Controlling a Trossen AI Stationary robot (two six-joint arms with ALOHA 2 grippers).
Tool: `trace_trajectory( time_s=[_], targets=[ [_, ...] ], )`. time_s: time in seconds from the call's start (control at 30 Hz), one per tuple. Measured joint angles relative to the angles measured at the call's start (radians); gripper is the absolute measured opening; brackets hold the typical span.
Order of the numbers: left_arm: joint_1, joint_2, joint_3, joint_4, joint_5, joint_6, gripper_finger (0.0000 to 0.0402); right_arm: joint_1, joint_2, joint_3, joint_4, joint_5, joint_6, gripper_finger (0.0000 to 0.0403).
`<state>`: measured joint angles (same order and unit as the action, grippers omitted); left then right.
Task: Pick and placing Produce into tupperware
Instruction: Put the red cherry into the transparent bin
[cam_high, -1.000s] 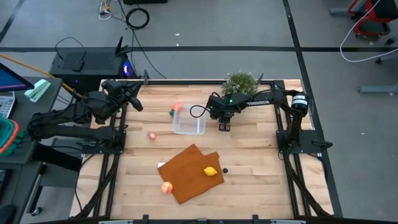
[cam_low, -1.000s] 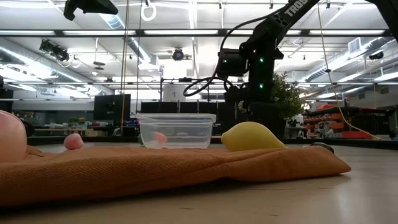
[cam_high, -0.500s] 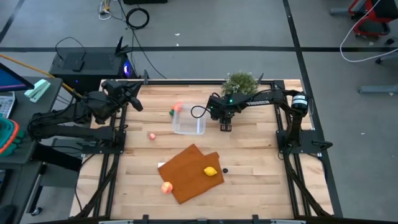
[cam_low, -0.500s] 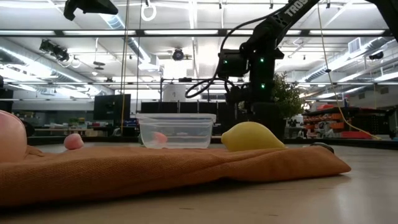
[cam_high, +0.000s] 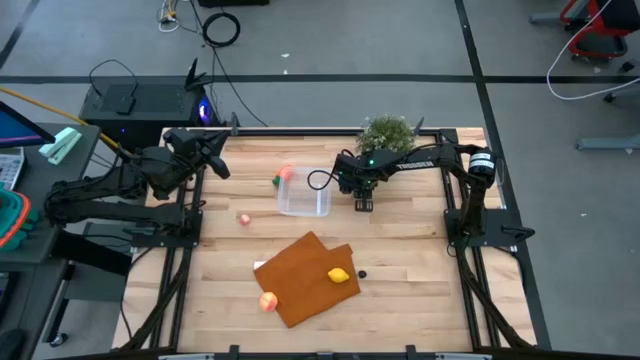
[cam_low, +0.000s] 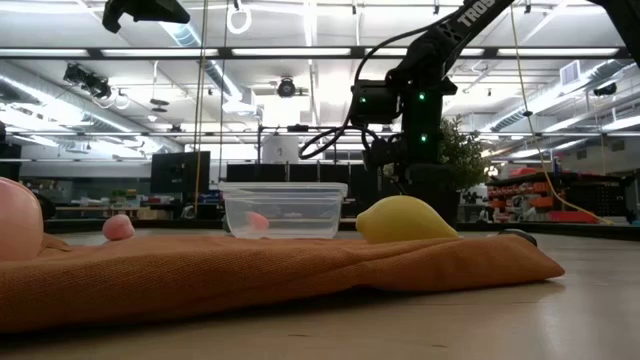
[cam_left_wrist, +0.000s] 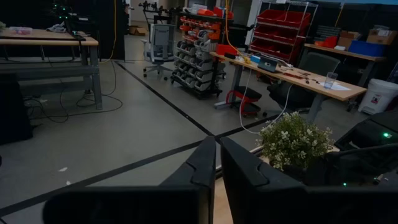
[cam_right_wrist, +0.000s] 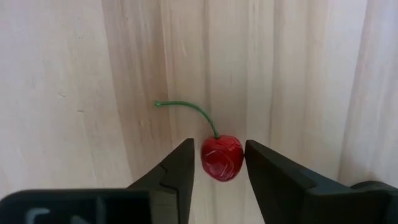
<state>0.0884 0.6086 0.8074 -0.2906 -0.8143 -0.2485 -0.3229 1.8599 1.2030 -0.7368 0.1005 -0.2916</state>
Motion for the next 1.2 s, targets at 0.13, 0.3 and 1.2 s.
trace_trajectory(
  time_s=[0.13, 0.3, 1.2],
  targets=[
    [0.000, 0.000, 0.000, 0.000, 0.000, 0.000, 0.0031, 0.000, 0.000, 0.000, 0.000, -0.003, 0.002, 0.0099],
    [0.000, 0.000, 0.000, 0.000, 0.000, 0.000, 0.0024, 0.000, 0.000, 0.000, 0.000, -0.003, 0.002, 0.0084],
    [0.000, 0.000, 0.000, -0.023, 0.000, -0.002, 0.0029, 0.045, -0.004, 0.228, -0.208, 0.001, 0.054, 0.0052]
  ],
)
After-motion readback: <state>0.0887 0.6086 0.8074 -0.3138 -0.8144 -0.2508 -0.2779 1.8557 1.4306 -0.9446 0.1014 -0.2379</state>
